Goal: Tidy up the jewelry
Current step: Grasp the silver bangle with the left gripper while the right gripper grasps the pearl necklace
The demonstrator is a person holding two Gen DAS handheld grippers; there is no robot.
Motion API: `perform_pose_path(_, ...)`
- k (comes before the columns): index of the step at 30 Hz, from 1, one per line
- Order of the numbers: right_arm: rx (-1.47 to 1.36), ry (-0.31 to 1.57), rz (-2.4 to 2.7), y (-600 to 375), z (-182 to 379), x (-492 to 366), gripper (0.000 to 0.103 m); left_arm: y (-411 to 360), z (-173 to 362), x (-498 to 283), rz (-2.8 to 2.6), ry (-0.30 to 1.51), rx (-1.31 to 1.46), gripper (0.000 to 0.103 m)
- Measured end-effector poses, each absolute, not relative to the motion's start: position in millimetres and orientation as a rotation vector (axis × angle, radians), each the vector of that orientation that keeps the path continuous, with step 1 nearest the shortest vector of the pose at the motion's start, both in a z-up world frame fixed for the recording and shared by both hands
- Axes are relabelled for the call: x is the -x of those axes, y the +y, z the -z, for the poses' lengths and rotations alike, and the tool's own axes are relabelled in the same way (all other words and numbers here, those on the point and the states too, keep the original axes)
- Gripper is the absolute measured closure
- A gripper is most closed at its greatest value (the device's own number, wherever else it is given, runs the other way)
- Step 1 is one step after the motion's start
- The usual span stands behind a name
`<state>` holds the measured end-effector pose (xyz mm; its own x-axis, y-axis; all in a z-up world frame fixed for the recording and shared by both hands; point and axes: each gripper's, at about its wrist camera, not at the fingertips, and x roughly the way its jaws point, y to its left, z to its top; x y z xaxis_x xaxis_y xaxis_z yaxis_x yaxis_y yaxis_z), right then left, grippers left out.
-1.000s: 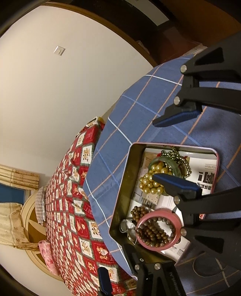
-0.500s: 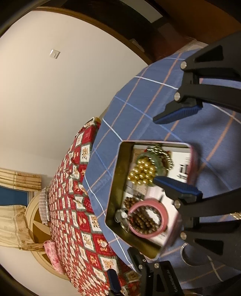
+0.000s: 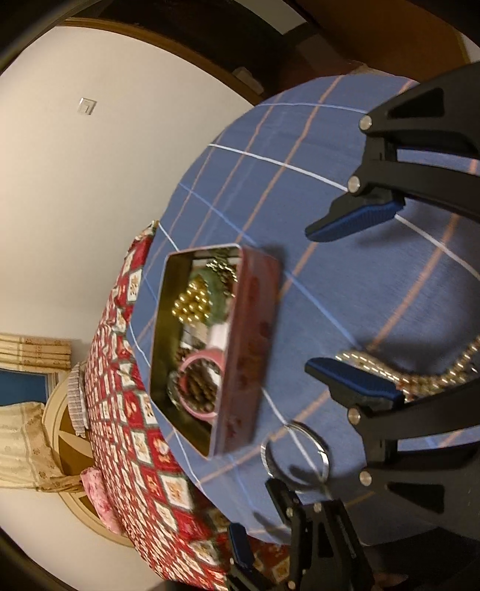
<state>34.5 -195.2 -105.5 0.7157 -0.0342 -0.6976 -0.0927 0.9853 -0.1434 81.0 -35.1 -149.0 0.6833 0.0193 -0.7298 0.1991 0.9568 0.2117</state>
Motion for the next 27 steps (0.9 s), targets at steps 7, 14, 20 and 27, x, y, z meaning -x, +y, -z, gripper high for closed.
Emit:
perform_pose_path(7,0.180,0.774,-0.050,-187.8,112.1,-23.1,0.035,-36.5,154.8,-79.1,0.102,0.816,-0.286,0.028)
perform_pose_path(14,0.200,0.796,-0.084,-176.0,127.8,-20.8,0.035,-44.5,161.1,-79.2,0.141,0.823,-0.282,0.031)
perform_pose_path(20,0.191,0.817,-0.091,-177.0,137.1,-20.4,0.051,-50.0,160.9,-77.1,0.179,0.823,-0.283,0.051)
perform_pose_path(27,0.212,0.820,-0.114,-174.1,140.9,-17.3,0.089,-60.1,162.5,-72.2,0.241,0.829,-0.311,0.097)
